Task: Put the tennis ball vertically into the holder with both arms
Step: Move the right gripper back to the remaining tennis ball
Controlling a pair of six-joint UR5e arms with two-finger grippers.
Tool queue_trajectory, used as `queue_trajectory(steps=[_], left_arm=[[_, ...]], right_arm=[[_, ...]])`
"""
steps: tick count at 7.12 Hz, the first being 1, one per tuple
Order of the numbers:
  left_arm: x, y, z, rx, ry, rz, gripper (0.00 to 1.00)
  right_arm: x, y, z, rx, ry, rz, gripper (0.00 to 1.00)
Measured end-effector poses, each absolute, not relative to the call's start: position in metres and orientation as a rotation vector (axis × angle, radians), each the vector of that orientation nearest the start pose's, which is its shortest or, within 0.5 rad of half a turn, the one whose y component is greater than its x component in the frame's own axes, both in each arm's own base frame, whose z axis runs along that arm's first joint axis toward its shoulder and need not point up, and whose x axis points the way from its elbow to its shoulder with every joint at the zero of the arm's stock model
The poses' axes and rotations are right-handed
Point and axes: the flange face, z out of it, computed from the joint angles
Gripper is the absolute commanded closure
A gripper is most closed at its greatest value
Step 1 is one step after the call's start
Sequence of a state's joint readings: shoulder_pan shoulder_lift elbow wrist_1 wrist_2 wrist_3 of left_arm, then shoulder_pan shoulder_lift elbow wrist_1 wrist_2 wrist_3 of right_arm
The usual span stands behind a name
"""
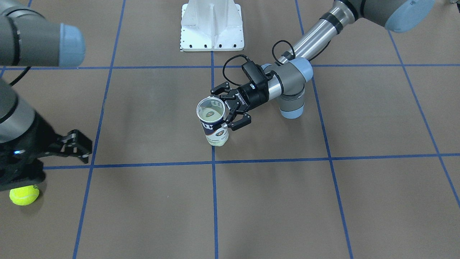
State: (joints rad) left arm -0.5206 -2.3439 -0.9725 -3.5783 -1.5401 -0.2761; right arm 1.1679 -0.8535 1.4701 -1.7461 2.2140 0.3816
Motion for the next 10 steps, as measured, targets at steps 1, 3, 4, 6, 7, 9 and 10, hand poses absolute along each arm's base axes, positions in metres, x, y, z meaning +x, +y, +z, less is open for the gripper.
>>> queue_trajectory(steps=[1,3,4,6,7,9,10], left_arm=[[0.545,-0.471,0.26,1.754,1.346,0.402,0.19],[0.544,-0.472,0.259,1.756,1.346,0.4,0.19],[0.544,-0.472,0.258,1.758,1.346,0.399,0.19],[0.543,-0.473,0.258,1.757,1.348,0.397,0.19],[0.543,-0.473,0.258,1.756,1.349,0.396,0.19],[0.544,-0.472,0.258,1.754,1.35,0.396,0.19],[0.544,-0.472,0.258,1.754,1.351,0.396,0.19]], right_arm=[[-0.186,-0.729,0.346,0.17,-0.77,-0.181,0.01],[-0.151,-0.763,0.44,0.196,-0.773,-0.233,0.01],[-0.146,-0.77,0.475,0.213,-0.772,-0.246,0.01],[-0.154,-0.767,0.511,0.209,-0.789,-0.183,0.01],[-0.17,-0.753,0.518,0.198,-0.796,-0.152,0.01],[-0.21,-0.71,0.536,0.198,-0.753,-0.128,0.01],[-0.219,-0.693,0.546,0.204,-0.724,-0.131,0.01]])
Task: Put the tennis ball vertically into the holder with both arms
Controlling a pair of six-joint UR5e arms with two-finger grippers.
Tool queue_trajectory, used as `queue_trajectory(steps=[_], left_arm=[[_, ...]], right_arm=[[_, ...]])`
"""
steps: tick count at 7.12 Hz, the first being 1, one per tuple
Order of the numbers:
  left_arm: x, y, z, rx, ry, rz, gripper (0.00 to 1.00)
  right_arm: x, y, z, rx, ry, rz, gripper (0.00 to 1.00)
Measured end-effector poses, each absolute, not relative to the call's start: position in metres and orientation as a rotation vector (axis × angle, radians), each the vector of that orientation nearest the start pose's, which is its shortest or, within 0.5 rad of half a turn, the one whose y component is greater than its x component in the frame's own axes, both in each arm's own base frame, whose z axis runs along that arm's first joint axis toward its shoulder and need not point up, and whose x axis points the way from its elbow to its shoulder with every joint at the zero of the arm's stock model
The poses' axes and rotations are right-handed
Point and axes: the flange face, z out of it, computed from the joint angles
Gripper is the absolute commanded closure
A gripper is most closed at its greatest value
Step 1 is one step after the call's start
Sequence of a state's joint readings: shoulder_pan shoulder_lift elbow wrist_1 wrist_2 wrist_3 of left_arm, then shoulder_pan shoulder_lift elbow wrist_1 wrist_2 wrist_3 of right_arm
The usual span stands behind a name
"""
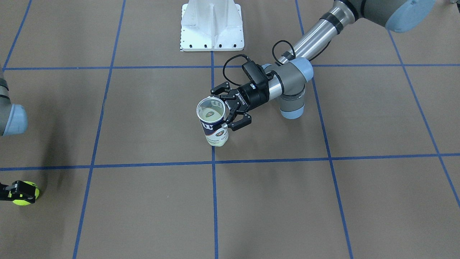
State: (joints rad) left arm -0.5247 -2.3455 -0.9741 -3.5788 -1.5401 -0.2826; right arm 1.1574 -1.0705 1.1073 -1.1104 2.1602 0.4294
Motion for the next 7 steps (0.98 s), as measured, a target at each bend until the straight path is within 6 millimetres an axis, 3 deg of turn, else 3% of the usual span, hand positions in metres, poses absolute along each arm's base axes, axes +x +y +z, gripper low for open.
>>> queue_trajectory(steps=[3,7], left_arm=[[0.544,-0.472,0.258,1.753,1.352,0.394,0.19],[0.542,-0.473,0.259,1.75,1.352,0.39,0.01]], right_arm=[[-0.234,-0.672,0.567,0.211,-0.66,-0.15,0.01],[-0.24,-0.667,0.571,0.213,-0.645,-0.157,0.01]])
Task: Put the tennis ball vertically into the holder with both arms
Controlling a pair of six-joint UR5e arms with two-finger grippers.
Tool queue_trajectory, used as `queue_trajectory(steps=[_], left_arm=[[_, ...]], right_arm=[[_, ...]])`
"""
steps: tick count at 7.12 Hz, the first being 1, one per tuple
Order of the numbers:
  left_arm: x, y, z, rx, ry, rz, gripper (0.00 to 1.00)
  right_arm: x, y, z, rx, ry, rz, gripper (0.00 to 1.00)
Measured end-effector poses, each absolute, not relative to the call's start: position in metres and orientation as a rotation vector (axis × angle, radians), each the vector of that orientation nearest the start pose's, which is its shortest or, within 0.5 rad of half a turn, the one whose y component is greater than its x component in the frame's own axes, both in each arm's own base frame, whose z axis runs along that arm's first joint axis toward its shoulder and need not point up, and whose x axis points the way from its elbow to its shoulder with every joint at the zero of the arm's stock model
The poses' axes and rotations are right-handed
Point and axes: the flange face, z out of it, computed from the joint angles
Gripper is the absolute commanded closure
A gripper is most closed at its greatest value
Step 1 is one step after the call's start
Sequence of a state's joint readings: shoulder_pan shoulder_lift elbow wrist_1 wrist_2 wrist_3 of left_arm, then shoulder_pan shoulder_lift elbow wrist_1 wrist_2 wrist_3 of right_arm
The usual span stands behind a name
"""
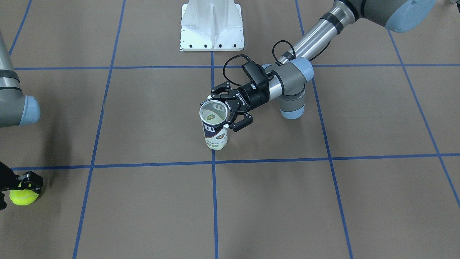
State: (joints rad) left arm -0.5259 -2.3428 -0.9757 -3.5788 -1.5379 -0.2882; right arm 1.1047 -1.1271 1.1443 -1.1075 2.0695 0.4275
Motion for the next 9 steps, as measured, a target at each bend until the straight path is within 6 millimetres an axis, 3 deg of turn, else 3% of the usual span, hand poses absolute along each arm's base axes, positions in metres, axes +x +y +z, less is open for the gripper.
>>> queue_trajectory(steps=[5,9], left_arm=[[0.535,-0.471,0.255,1.764,1.355,0.367,0.01],[0.514,-0.469,0.243,1.759,1.42,0.315,0.01]], right_arm=[[-0.24,-0.667,0.565,0.222,-0.651,-0.16,0.01],[-0.239,-0.664,0.563,0.226,-0.656,-0.164,0.01]])
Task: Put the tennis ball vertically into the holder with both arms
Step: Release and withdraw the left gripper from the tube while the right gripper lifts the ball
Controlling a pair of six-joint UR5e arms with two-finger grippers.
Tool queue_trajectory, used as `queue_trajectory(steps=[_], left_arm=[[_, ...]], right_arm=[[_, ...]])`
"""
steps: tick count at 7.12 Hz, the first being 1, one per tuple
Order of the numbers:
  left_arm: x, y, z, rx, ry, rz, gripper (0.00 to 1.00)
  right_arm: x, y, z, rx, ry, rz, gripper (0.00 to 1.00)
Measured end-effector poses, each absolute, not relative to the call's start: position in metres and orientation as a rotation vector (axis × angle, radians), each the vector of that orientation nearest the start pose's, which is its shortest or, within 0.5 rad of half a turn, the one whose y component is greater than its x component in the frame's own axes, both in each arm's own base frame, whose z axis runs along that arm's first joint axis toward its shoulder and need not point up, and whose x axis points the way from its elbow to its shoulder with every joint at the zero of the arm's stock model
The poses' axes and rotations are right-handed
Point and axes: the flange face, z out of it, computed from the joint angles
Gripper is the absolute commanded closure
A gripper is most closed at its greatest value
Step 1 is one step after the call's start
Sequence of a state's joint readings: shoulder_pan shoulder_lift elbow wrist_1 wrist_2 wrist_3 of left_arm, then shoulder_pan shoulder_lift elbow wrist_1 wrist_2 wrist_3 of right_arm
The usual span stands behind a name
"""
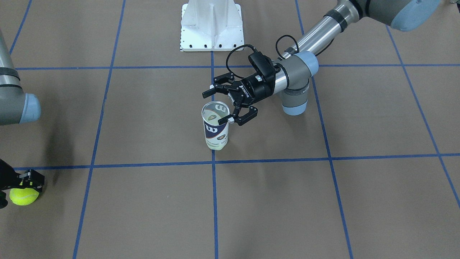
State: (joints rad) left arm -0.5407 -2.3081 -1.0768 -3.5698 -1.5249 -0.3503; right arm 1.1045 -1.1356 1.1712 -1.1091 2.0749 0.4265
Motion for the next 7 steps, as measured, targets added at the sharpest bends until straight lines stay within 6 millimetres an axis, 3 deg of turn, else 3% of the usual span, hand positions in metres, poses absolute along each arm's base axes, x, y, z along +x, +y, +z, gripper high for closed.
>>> queue_trajectory(steps=[1,2,4,5,6,7], left_arm=[[0.509,-0.473,0.242,1.759,1.42,0.307,0.01],[0.503,-0.478,0.244,1.756,1.42,0.298,0.01],[0.473,-0.493,0.258,1.736,1.413,0.269,0.01],[0.462,-0.5,0.264,1.73,1.401,0.27,0.01],[0.457,-0.504,0.266,1.727,1.394,0.271,0.01],[0.452,-0.507,0.269,1.724,1.386,0.27,0.01]], right_arm=[[-0.238,-0.663,0.564,0.225,-0.655,-0.163,0.02],[-0.238,-0.663,0.565,0.224,-0.655,-0.163,0.11],[-0.239,-0.66,0.568,0.218,-0.653,-0.164,0.18],[-0.241,-0.656,0.574,0.21,-0.649,-0.168,0.49],[-0.243,-0.653,0.579,0.206,-0.645,-0.177,0.99],[-0.243,-0.652,0.58,0.208,-0.643,-0.185,1.0]])
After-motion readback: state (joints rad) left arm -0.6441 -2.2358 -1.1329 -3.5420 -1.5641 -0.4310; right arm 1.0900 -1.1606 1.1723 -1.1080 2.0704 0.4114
